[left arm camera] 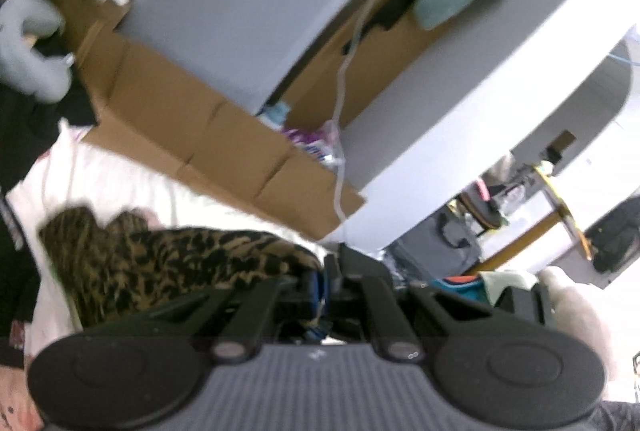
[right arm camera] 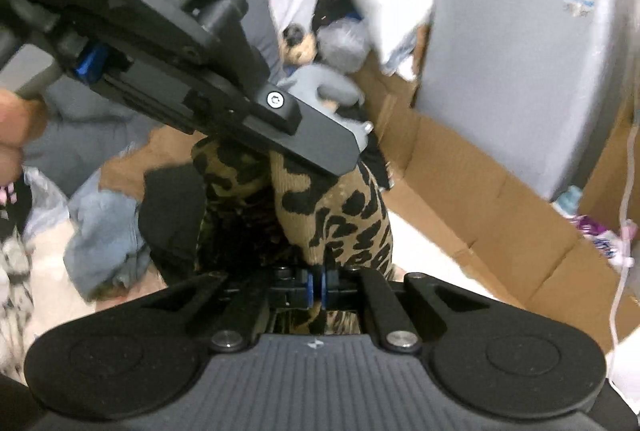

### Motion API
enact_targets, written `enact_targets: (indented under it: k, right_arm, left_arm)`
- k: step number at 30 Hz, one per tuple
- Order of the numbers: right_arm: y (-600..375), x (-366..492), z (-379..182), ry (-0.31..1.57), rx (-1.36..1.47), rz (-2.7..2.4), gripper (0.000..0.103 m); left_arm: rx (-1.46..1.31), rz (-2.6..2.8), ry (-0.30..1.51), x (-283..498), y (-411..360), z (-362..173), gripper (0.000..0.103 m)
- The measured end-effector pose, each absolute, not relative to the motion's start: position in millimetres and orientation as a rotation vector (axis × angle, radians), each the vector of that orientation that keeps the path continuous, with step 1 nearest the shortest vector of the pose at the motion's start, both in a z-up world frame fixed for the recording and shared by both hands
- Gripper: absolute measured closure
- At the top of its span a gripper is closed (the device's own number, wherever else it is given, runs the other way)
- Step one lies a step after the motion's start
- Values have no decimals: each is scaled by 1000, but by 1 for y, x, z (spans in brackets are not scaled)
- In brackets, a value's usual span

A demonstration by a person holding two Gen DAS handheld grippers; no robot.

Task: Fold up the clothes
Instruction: 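Grasp the leopard-print garment with the right gripper beside the left gripper, then lower the garment onto the sheet and open both grippers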

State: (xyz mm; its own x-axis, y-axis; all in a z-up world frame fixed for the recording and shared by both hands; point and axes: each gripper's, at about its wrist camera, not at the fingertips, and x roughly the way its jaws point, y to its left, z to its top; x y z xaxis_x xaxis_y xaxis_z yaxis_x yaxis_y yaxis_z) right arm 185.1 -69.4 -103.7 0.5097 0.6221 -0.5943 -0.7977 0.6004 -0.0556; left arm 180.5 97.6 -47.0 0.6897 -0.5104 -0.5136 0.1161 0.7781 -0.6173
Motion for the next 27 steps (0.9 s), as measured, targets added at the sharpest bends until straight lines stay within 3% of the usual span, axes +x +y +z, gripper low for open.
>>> enact_targets:
  k: [5,7,11,14,15,16,18,24,27]
  right_arm:
    - [-103,168,-56,538,-268,816,101]
    - [-115,165,-44,531,-245,788,101]
    - [-138,172,-45,546,-213,733,101]
    - [-152,186,-64,596,-212,705,102]
    - [-156,191,-71,613,-211,695,102]
    - [-160,197,-81,635,-212,684,102]
    - [-165,215,-115,688,-204,662,102]
    - [-192,265,-204,778,-185,562,102]
    - [-221,285,-242,800,-158,462,102]
  left_arm:
    - [-518,-421,707,175,70,-5,98]
    - [-505,-426,714,173,59,2,85]
    - [-450,-437,772,173,39,-6,73]
    - [-465,-481,823,178,35,-34,67]
    - [-462,-471,850,181,35,-47,61]
    - [-458,-460,877,184,36,-59,49]
    - [-436,-421,914,191,39,-86,41]
    - [-359,-350,1019,215,56,-178,38]
    - [-233,-310,1095,220,55,-231,43]
